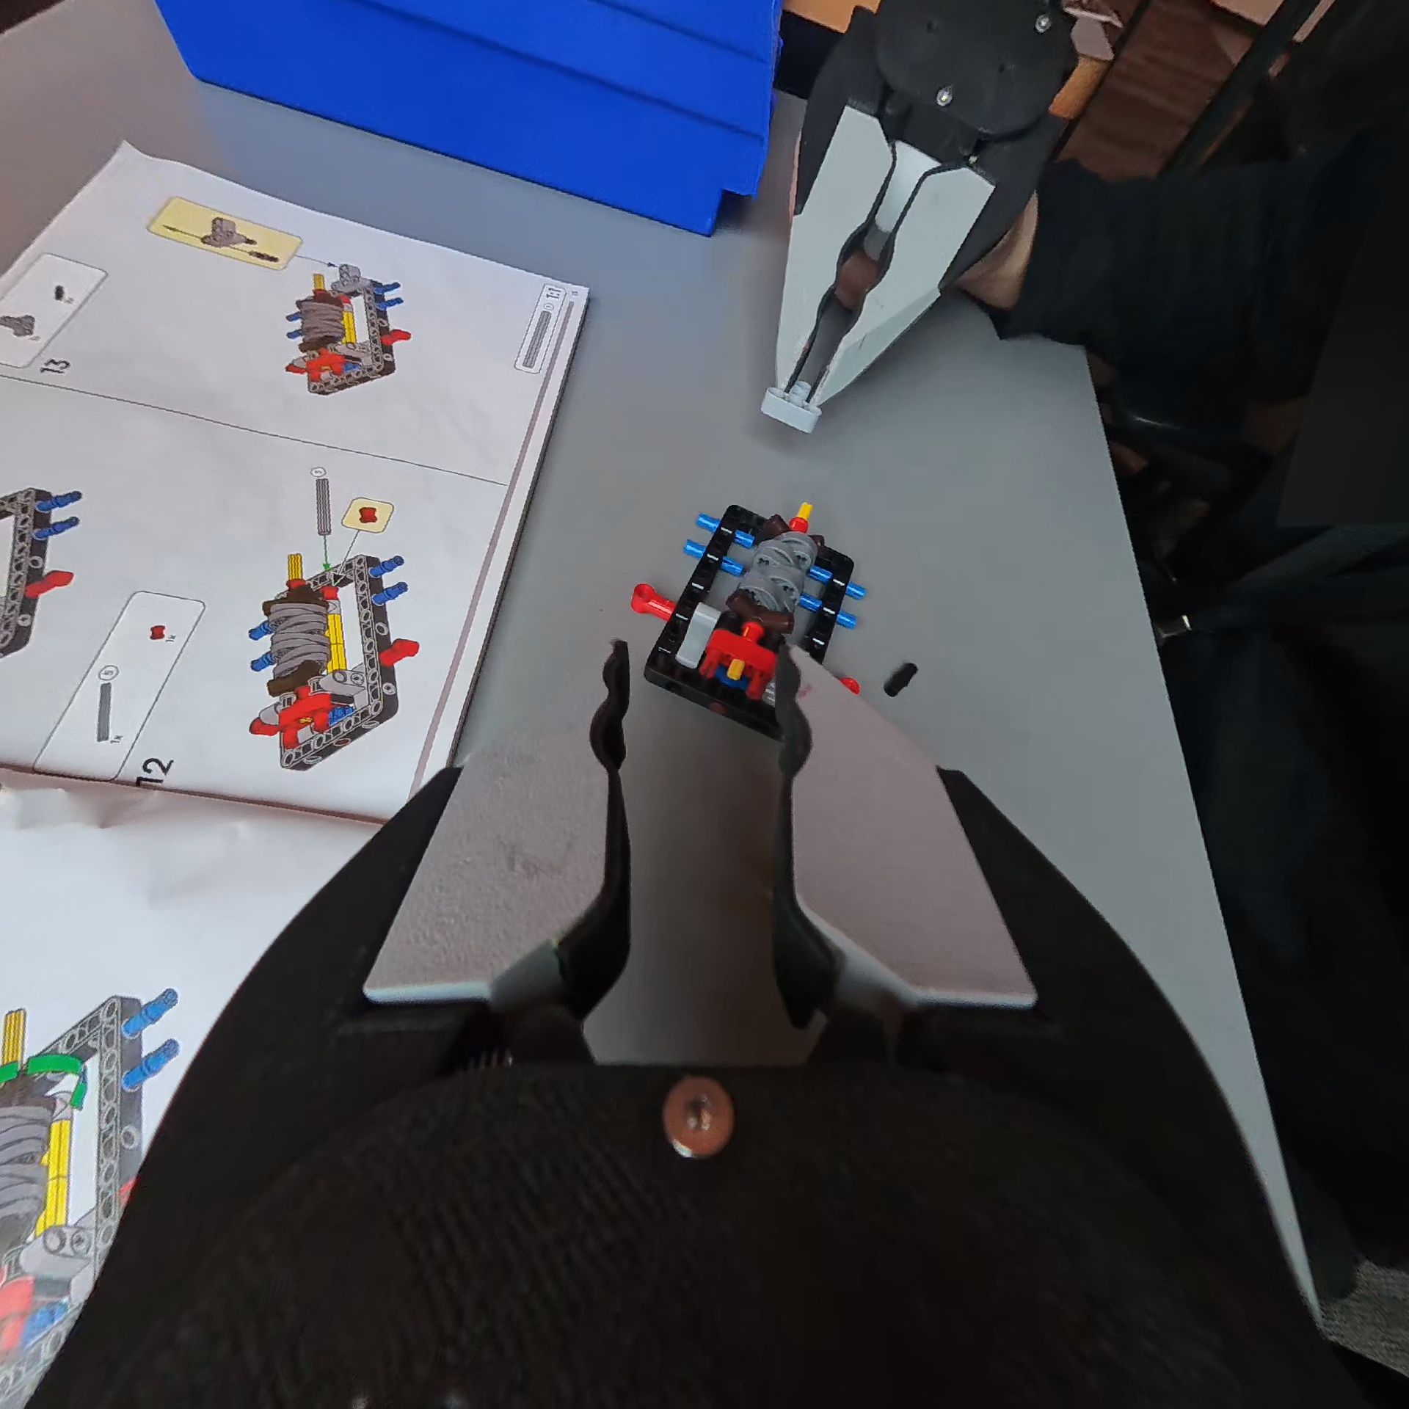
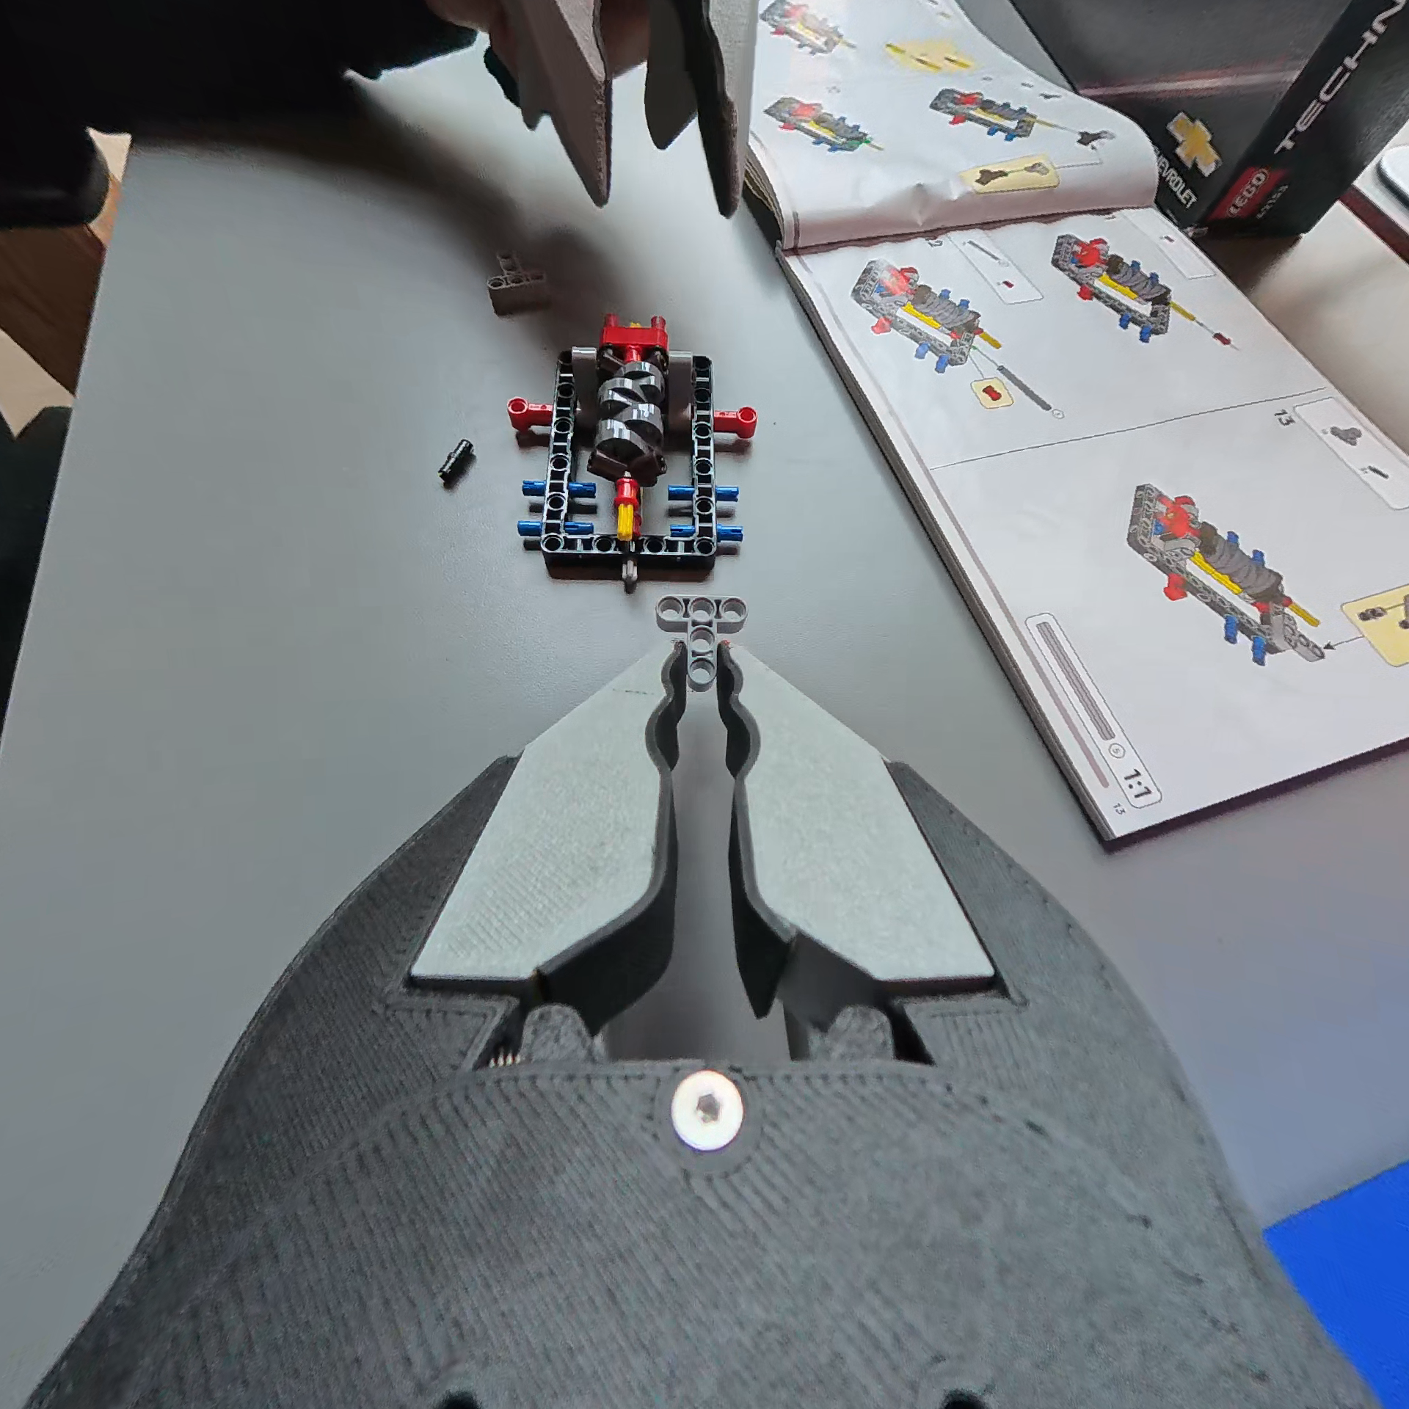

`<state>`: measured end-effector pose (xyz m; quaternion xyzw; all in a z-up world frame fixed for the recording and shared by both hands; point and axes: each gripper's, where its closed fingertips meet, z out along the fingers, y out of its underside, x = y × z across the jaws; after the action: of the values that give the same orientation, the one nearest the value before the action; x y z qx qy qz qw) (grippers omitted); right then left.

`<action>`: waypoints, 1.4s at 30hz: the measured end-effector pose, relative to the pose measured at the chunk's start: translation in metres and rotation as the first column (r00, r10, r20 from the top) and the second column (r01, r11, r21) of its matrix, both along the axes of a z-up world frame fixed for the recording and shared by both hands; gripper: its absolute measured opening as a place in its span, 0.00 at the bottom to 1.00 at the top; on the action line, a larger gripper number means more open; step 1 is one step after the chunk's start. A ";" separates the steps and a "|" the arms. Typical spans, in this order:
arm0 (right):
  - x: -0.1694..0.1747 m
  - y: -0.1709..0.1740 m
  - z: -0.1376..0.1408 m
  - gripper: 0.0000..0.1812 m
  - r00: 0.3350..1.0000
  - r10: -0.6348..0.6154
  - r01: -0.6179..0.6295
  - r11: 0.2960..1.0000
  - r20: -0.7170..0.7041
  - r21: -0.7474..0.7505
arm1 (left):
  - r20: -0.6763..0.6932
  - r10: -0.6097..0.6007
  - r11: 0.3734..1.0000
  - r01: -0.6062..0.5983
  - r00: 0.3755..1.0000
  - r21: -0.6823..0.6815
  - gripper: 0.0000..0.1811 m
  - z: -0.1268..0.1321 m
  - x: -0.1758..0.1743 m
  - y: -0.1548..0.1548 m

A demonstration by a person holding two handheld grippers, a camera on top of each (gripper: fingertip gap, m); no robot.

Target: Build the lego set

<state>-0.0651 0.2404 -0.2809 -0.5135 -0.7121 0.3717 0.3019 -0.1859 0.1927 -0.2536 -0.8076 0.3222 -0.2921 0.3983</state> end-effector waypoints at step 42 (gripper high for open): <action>0.001 -0.012 -0.005 0.02 0.998 0.057 -0.057 0.998 0.032 0.007 | -0.105 0.073 0.997 -0.075 0.992 -0.018 0.14 -0.022 -0.007 0.004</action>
<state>-0.0646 0.2280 -0.2857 -0.4976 -0.7327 0.3689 0.2820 -0.1934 0.1971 -0.2755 -0.8374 0.3092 -0.2382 0.3826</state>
